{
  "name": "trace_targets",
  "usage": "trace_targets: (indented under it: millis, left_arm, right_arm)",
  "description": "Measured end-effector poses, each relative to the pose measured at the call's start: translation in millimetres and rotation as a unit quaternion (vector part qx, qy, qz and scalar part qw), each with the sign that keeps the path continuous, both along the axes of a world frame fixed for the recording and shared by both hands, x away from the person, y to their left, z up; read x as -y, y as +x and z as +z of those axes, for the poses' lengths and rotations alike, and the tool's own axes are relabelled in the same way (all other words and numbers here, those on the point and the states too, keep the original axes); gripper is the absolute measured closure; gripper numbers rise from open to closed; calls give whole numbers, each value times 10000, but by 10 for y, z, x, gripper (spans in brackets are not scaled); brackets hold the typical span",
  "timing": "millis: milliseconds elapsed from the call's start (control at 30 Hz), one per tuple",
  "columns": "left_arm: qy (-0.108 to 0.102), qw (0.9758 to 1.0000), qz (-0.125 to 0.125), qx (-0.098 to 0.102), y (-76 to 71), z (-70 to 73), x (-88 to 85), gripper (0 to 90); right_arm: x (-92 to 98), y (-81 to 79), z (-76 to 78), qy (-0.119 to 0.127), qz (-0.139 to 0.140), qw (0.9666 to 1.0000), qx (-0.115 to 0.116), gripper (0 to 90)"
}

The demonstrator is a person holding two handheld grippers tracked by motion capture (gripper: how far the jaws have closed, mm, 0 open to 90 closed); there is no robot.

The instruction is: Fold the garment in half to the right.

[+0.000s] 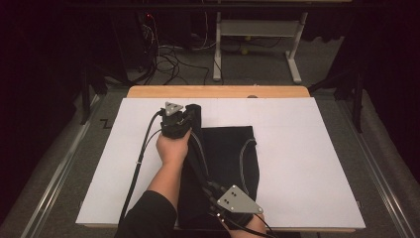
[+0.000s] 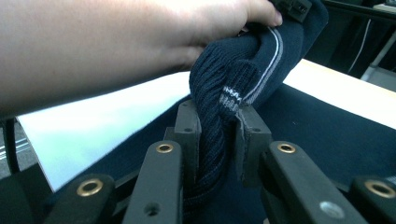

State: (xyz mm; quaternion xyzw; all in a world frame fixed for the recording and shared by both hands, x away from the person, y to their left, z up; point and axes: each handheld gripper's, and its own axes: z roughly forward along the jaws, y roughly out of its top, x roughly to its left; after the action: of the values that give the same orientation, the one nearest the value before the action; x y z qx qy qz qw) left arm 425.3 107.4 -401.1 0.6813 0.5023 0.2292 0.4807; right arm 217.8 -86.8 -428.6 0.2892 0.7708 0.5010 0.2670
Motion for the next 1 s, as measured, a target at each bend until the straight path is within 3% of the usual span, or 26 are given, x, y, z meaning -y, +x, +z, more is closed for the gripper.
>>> trace_targets:
  millis: [333, 667, 833, 1000]
  left_arm:
    - [39, 9998, -195, -67, 40, -38, 308, 779]
    - [240, 9988, -407, -151, 63, -79, 657, 778]
    - [324, 9978, -452, -367, 104, -160, 807, 778]
    - [429, 9969, -517, -418, 94, -234, 936, 777]
  right_arm:
    - [243, -31, -82, 12, -162, 9998, -106, 742]
    - [487, -74, -142, 26, -285, 9993, -220, 738]
    - [583, -98, -197, 7, -406, 9987, -313, 732]
    - [696, -126, -266, 14, -502, 9977, -456, 731]
